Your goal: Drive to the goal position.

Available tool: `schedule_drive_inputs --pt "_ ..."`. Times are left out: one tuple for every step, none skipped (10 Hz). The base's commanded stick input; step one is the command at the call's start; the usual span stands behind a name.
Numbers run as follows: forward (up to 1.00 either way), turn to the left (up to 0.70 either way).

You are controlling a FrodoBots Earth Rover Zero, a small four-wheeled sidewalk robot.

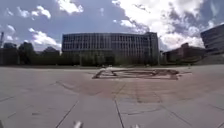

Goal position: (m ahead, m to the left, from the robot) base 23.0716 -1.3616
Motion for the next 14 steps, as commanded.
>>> schedule_drive_inputs --pt "0.70 0.02" --pt "0.70 0.02" --pt "0.70 0.02" --pt "0.70 0.02" --pt "0.70 0.02" --pt "0.70 0.02" --pt "0.70 0.06" --pt "0.70 0.17" --pt "0.70 0.23" --pt "0.70 0.30" --pt "0.70 0.35" --pt "0.70 0.28" --pt "0.70 0.13" --pt "0.70 0.03"
